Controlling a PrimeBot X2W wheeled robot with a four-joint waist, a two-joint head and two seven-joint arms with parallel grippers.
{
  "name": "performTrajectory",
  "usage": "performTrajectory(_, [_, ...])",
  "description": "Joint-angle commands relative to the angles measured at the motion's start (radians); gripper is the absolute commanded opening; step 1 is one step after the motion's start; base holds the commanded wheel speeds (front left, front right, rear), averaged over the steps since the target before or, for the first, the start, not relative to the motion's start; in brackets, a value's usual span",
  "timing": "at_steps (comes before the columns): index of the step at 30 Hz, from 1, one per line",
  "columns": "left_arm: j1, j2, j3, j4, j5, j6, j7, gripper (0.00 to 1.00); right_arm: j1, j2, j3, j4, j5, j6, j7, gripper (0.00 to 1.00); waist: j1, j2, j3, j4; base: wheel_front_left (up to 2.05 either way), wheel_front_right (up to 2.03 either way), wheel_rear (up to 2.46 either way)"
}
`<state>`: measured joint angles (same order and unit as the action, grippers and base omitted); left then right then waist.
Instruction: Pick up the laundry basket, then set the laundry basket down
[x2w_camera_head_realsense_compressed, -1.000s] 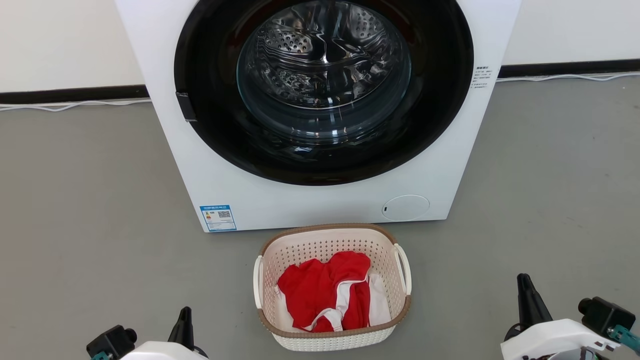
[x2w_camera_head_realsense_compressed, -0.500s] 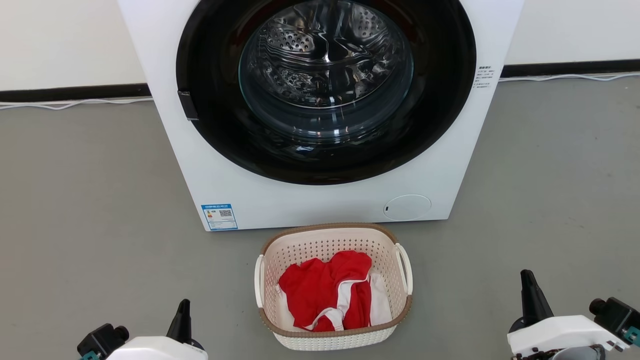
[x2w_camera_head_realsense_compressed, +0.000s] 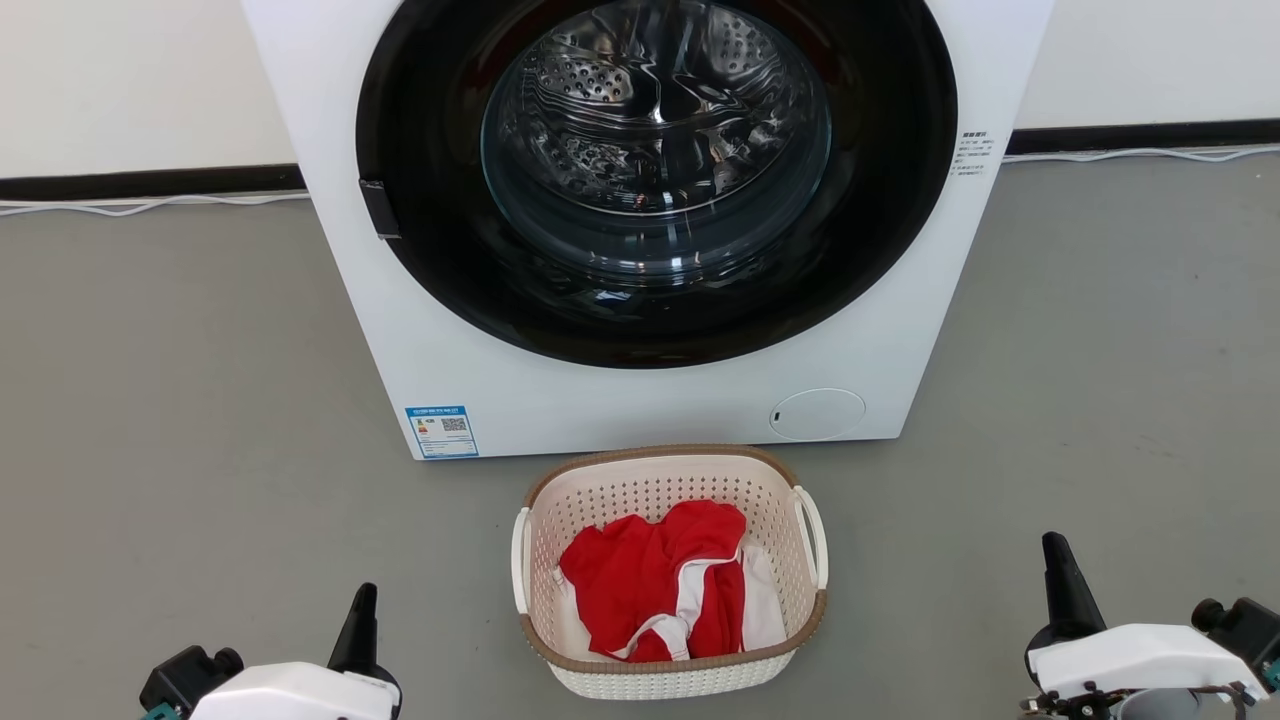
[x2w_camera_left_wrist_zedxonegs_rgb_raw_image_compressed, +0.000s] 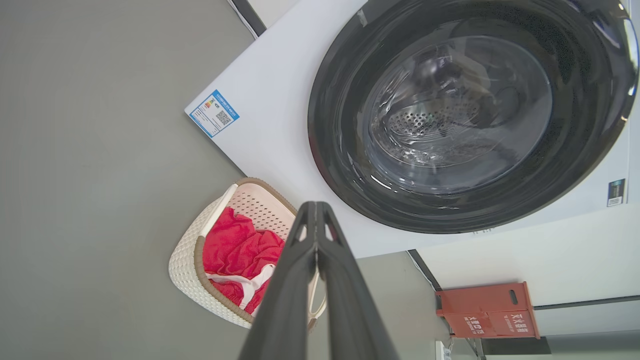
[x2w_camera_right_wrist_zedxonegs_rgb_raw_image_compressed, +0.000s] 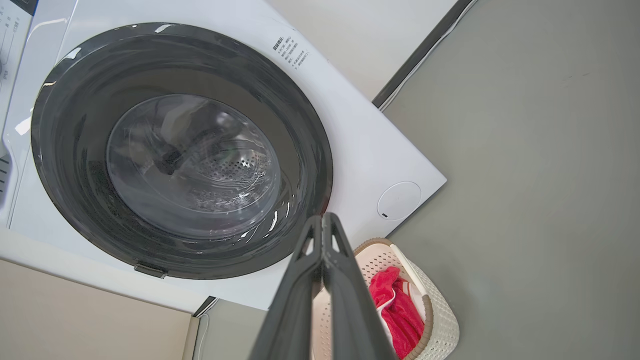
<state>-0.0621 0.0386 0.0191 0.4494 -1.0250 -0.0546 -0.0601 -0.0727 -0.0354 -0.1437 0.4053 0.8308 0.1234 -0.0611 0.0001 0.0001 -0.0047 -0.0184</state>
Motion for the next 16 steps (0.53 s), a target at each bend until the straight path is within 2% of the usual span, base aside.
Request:
performTrajectory(1, [-0.039, 0.010, 0.024, -0.037, -0.033, -0.016, 0.010, 0.00, -0.032, -0.011, 0.016, -0.035, 0.039, 0.004, 0.013, 0.00, -0.0001, -0.0001, 0.000, 0.001, 0.00, 0.00, 0.00])
performTrajectory(16, [-0.041, 0.011, 0.044, -0.085, -0.191, -0.033, 0.057, 0.00, -0.033, -0.012, 0.020, -0.071, 0.252, 0.005, 0.059, 0.00, -0.0001, -0.0001, 0.002, 0.006, 0.00, 0.00, 0.00])
